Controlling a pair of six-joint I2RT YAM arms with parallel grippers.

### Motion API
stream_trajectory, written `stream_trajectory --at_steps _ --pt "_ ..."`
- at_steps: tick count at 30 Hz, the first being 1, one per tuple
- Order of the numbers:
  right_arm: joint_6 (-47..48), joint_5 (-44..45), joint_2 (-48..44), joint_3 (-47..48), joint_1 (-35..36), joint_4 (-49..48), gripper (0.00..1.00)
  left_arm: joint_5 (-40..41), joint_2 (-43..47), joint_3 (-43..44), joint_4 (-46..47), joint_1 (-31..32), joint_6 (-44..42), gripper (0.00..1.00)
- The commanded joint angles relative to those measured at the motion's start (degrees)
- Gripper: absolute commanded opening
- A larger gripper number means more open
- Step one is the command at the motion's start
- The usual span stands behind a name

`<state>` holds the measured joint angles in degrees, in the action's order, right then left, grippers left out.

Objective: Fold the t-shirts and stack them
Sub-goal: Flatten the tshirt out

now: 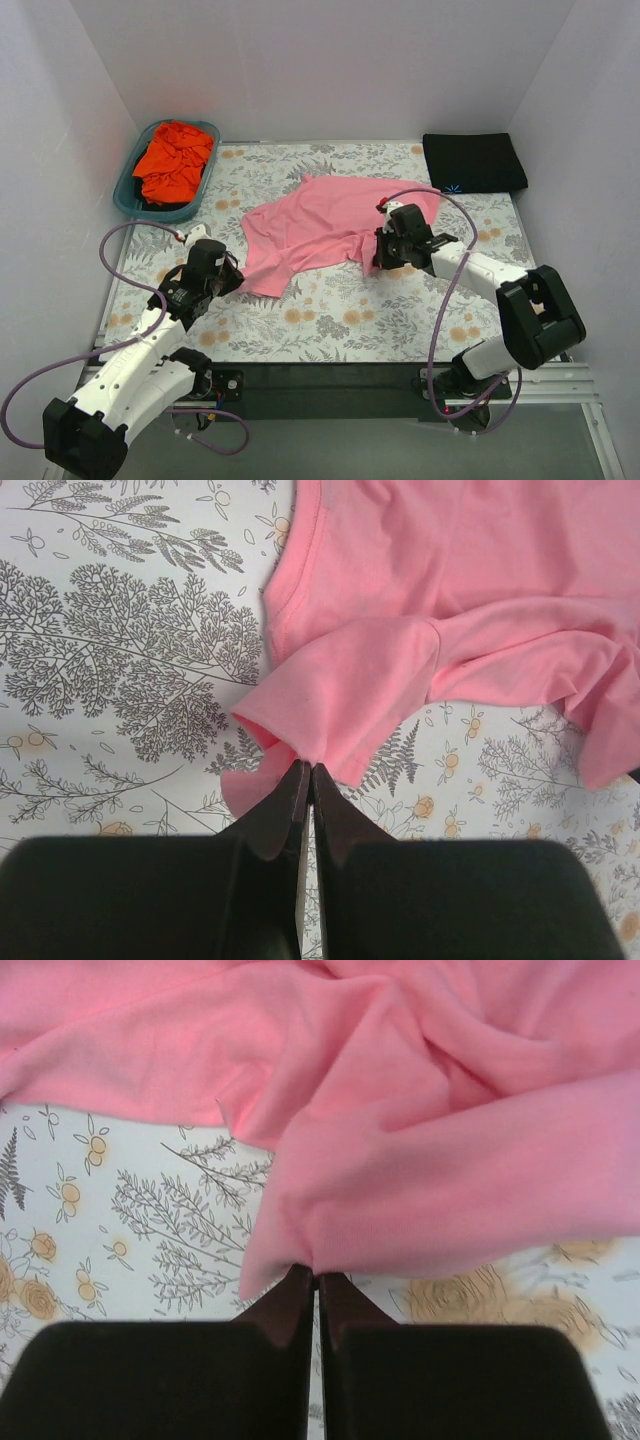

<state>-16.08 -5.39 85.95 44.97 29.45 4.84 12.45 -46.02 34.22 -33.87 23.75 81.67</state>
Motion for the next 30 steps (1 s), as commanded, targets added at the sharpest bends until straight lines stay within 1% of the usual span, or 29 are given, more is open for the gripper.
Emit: stream_trajectory --at_steps 1,3,5,7,8,10,12,13,14,15,17,18,20,21,22,24,25,27,30 --pt "1.05 5.12 -5.52 2.84 -1.76 10.85 0.01 3.45 0.76 0.24 -0.32 -0.1 1.04 0.0" --pt "0.17 8.8 -7.89 2.93 -2.99 14.91 0.01 4.51 0.49 0.5 -1.11 -0.02 1.47 0.0" --pt "-1.85 10.39 -9.3 2.06 -5.71 21.15 0.01 6.97 0.32 1.29 -2.34 -0.02 2.18 0.0" --pt "-3.34 10.66 -11.85 1.0 -8.61 24.76 0.01 9.25 0.4 2.43 -4.88 -0.1 4.02 0.0" --pt "-3.26 10.49 -12.82 -0.13 -9.41 27.48 0.01 11.52 0.32 2.96 -5.85 -0.1 4.81 0.0" --pt "-2.82 10.57 -15.37 -0.5 -11.87 30.04 0.01 13.47 -0.82 4.62 -7.88 -0.1 5.61 0.0" --pt "-1.77 10.66 -17.3 0.02 -14.93 32.68 0.01 17.25 -2.4 8.83 -9.63 -0.19 5.61 0.0" --pt "-1.51 10.75 -17.74 0.38 -16.08 33.38 0.01 18.48 -4.93 10.59 -10.25 -0.54 5.43 0.0" --pt "-0.98 10.75 -18.18 0.99 -17.22 33.91 0.01 19.62 -6.17 14.61 -11.04 -0.72 5.17 0.0" --pt "-0.8 10.58 -18.97 2.39 -19.32 34.79 0.01 22.42 -7.67 16.56 -12.52 -0.98 4.99 0.0" --pt "-0.71 10.57 -19.59 4.33 -21.18 35.32 0.01 24.89 -11.01 20.69 -13.5 -2.29 3.68 0.0" --pt "-0.71 10.4 -20.2 5.29 -22.41 35.41 0.01 26.91 -11.63 24.28 -13.24 -2.91 2.89 0.0" --pt "-0.97 9.18 -19.95 8.19 -23.03 35.41 0.01 28.15 -13.47 28.08 -11.24 -4.93 -0.53 0.0" --pt "-1.5 8.73 -19.77 9.25 -23.56 35.5 0.01 28.51 -13.92 31.4 -10.44 -5.81 -1.76 0.0" --pt "-1.68 8.47 -19.6 11.09 -23.65 35.41 0.01 28.6 -14.7 33.0 -9.82 -7.91 -3.86 0.0" --pt "-1.94 7.5 -19.59 13.2 -24.0 35.59 0.01 28.6 -16.64 35.99 -9.11 -10.46 -5.46 0.0" --pt "-1.77 6.98 -19.94 13.82 -24.0 35.5 0.01 28.6 -17.08 37.75 -9.11 -13.17 -6.08 0.0" --pt "-1.33 6.53 -22.4 12.34 -23.92 35.41 0.01 28.68 -17.18 37.94 -9.72 -15.21 -7.05 0.0" --pt "-0.54 5.83 -24.43 5.15 -25.57 35.85 0.01 28.16 -14.99 30.49 -8.68 -16.71 -6.7 0.0"
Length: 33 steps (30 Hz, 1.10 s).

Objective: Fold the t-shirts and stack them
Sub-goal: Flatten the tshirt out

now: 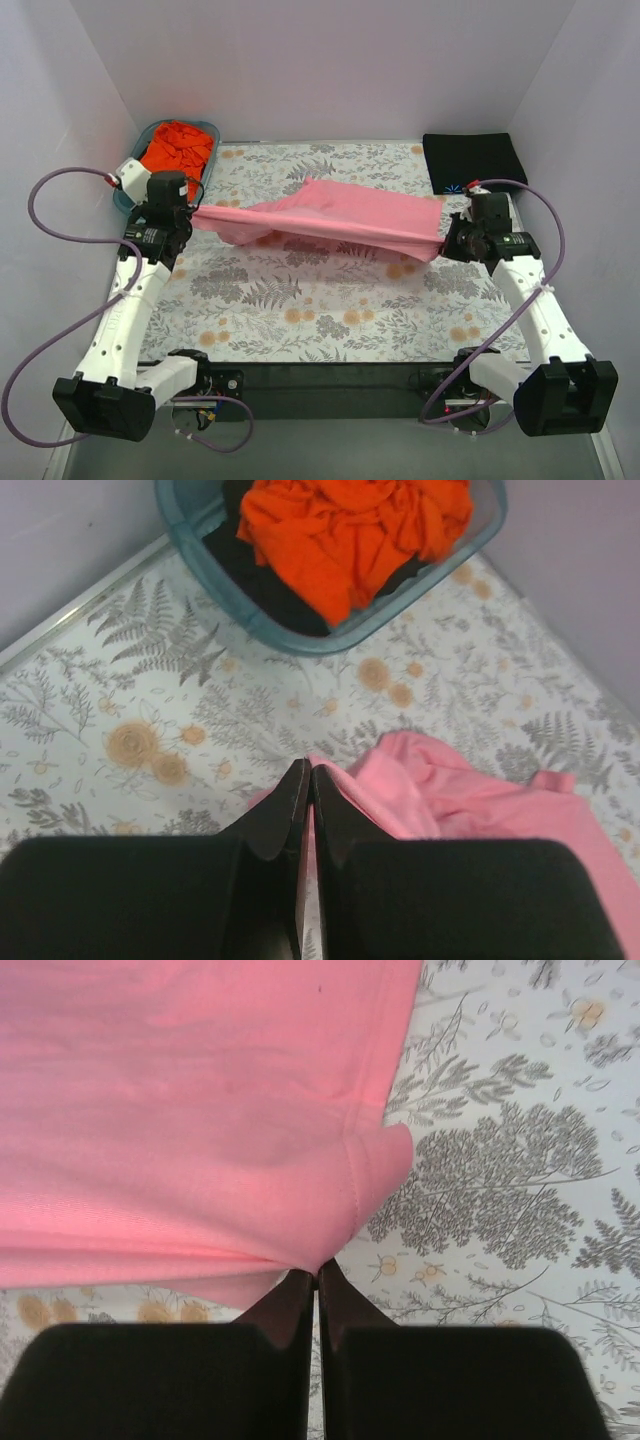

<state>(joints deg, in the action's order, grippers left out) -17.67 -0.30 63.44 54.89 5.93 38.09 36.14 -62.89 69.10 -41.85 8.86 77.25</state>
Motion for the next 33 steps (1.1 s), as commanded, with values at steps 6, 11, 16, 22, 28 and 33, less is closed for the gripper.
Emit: stream_trajectory --at_steps 6,11,16,22,28,33 --pt "1.85 -8.76 -3.15 -12.45 -3.12 4.36 0.01 -3.26 2.34 -20.14 0.01 -3.06 2.9 0.0" --pt "5.19 -5.08 0.53 -5.15 -3.3 7.27 0.01 -4.93 -0.73 -16.2 0.71 -5.44 2.11 0.0" --pt "7.21 -6.03 9.49 3.18 -3.12 7.8 0.01 -13.36 -1.8 -11.97 0.62 -5.44 0.71 0.0" --pt "8.35 0.02 28.47 14.78 2.41 7.7 0.03 -21.27 1.54 -19.42 4.66 -5.44 -2.37 0.0" --pt "6.95 10.74 40.0 29.38 6.36 2.62 0.28 -22.69 2.42 -24.36 10.02 -5.44 -2.63 0.0" --pt "8.0 11.55 36.95 23.47 10.5 -2.11 0.49 -23.4 2.42 -27.7 13.8 -5.44 -2.81 0.0"
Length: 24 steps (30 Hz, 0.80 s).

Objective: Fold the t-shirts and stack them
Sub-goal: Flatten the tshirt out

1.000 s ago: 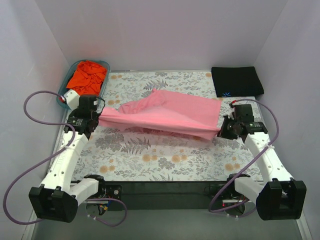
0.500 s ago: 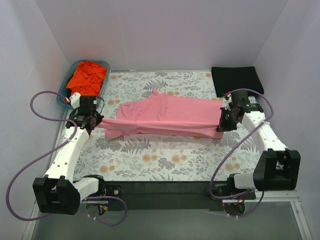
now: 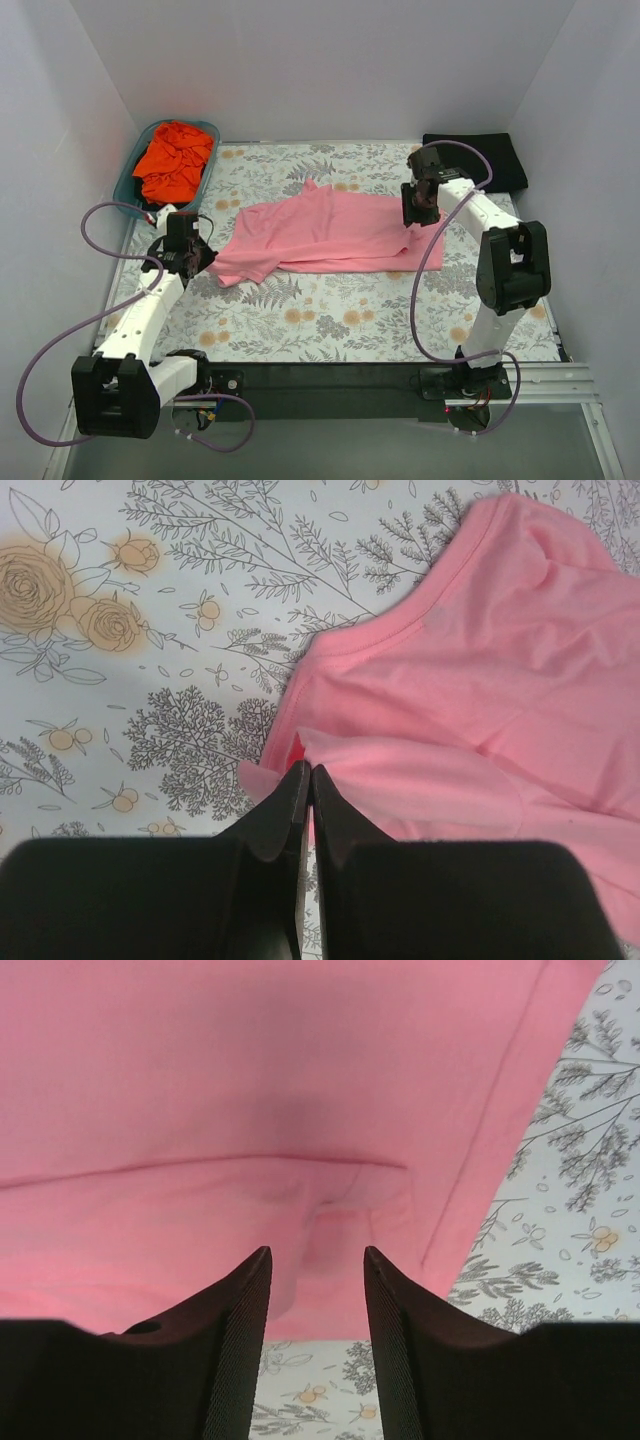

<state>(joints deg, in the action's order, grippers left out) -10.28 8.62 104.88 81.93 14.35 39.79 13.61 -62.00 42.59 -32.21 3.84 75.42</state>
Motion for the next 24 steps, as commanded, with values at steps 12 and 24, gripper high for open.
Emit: stream_trajectory --at_steps 12,24 --pt "4.04 -4.67 -22.52 -33.23 2.7 -24.31 0.52 -1.65 4.16 -4.53 7.42 -0.41 -1.77 0.0" --pt "4.84 -5.63 -15.94 -31.75 3.4 -34.51 0.5 -0.6 5.57 -4.88 7.51 -0.41 -1.94 0.0"
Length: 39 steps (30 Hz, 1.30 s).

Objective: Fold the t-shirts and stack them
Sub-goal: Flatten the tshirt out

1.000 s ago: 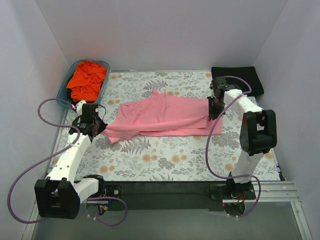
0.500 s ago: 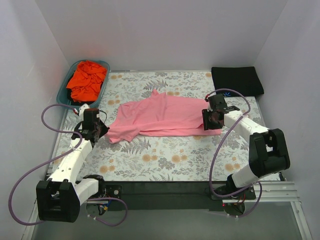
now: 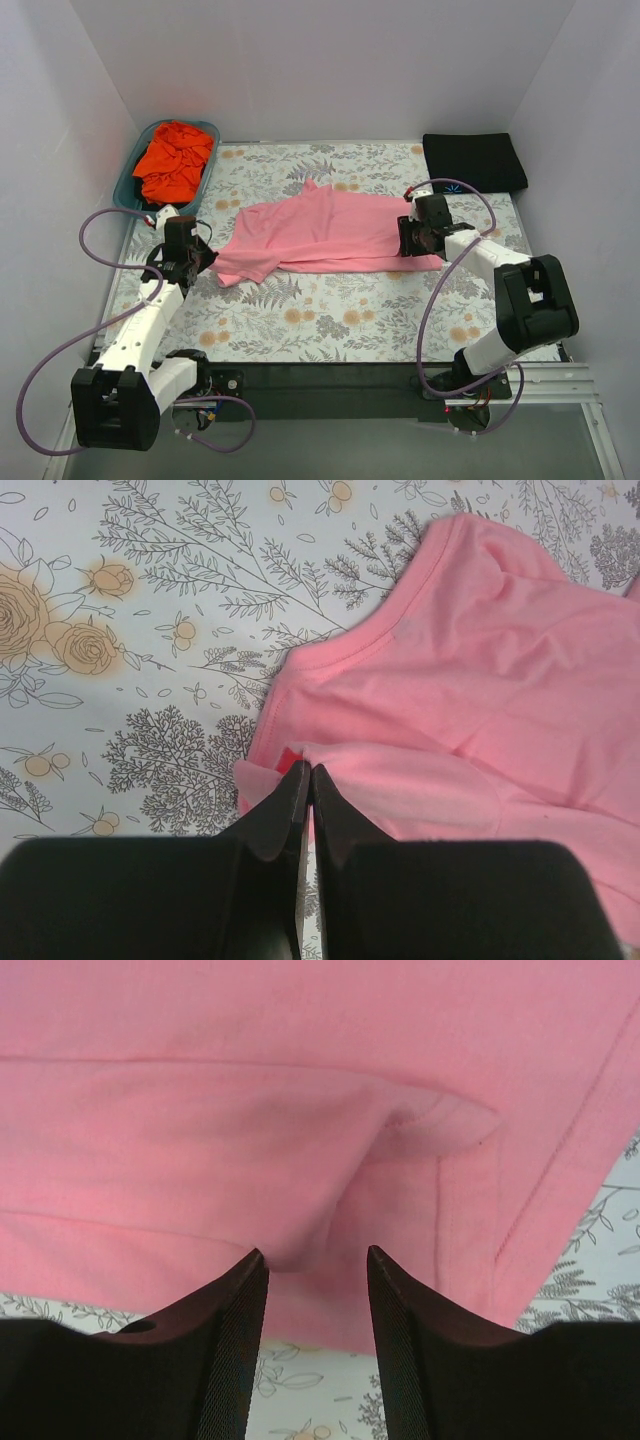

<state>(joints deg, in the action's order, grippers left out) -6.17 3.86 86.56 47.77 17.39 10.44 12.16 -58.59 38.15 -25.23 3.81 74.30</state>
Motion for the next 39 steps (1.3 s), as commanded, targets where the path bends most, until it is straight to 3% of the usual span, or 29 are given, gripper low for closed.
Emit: stream_trajectory --at_steps 1,10,13,20,24,31,35,39 --pt "0.81 -1.13 3.16 2.59 0.37 -5.69 0.5 0.93 2.25 -0.53 0.45 -0.39 -0.83 0.0" --pt "1.51 -0.08 6.07 4.09 0.72 -7.98 0.48 1.2 2.25 -0.53 0.54 -0.39 -0.83 0.0" --pt "2.04 1.32 6.68 3.74 0.89 -8.15 0.35 1.2 2.25 -0.53 0.45 -0.39 -0.83 0.0" --pt "2.83 3.34 4.41 1.8 0.98 -7.28 0.15 1.2 2.16 -0.45 0.45 -0.39 -0.74 0.0" --pt "2.49 8.17 1.6 3.64 1.16 0.17 0.01 1.89 2.6 -0.36 0.27 -0.39 -0.65 0.0" --pt "-3.48 13.45 -5.51 8.03 1.42 18.53 0.01 5.4 2.25 5.17 -8.14 -0.39 3.03 0.0" --pt "-4.2 20.72 -8.25 13.12 1.42 26.71 0.01 9.01 1.81 11.84 -11.85 -0.39 3.83 0.0" --pt "-2.0 20.67 -7.73 18.05 1.42 28.67 0.01 10.69 -1.17 18.97 -11.86 -0.47 2.6 0.0"
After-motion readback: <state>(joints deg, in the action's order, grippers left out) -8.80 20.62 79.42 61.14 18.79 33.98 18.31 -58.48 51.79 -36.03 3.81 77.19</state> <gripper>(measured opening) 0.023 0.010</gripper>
